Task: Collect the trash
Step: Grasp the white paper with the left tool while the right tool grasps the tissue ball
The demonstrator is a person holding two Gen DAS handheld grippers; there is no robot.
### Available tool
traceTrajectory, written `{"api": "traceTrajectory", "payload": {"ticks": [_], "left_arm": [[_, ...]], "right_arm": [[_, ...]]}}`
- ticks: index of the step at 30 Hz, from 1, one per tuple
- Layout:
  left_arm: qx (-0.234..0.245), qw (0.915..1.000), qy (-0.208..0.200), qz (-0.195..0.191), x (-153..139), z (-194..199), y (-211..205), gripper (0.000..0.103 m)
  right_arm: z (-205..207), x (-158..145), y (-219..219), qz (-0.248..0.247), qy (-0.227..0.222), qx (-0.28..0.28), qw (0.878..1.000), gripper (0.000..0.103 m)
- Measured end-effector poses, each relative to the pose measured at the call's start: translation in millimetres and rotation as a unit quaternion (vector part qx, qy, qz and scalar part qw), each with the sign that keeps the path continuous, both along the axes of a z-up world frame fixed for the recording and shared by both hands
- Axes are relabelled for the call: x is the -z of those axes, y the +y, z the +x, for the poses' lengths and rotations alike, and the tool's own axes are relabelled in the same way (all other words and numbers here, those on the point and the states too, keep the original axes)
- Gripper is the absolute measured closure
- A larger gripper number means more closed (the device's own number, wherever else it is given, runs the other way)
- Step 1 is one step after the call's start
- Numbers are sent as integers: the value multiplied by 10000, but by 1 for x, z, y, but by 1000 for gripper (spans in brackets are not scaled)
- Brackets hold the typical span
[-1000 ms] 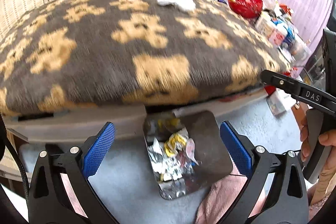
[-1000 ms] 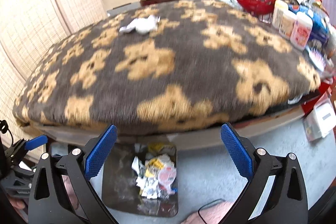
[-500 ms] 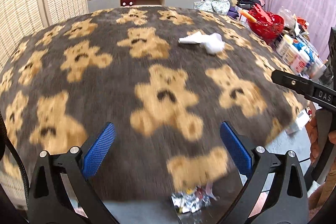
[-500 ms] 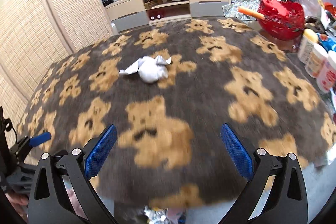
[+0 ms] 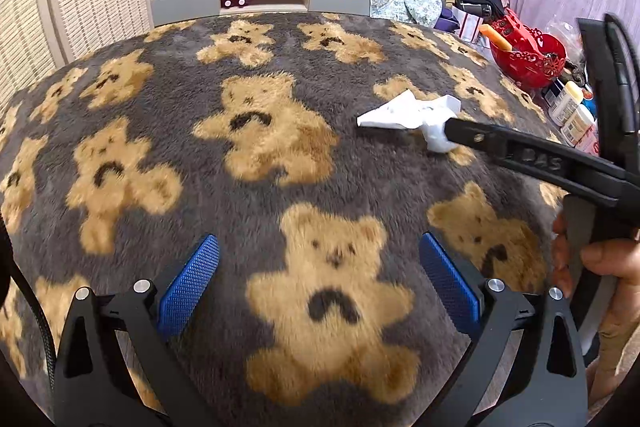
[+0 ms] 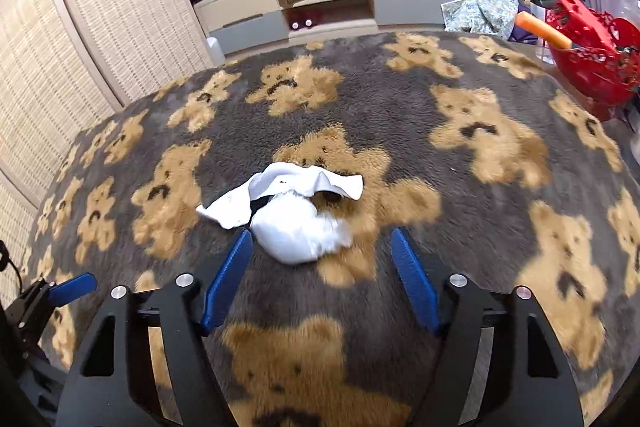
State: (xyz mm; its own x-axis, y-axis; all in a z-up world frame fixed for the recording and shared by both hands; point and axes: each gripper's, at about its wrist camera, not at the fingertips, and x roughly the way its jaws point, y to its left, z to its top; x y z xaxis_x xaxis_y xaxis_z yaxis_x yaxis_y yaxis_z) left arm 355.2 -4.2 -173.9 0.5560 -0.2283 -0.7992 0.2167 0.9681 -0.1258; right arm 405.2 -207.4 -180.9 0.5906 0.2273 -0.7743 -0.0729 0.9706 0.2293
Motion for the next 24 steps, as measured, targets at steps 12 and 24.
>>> {"api": "traceTrajectory", "payload": {"ticks": [12, 24], "left_arm": [[218, 9996, -204, -21, -5, 43, -27, 8], [596, 9976, -350, -41, -2, 82, -76, 14]], "right_arm": [[4, 4, 0, 250, 51, -340, 9991, 79], [-16, -20, -52, 154, -198, -20, 9997, 79]]}}
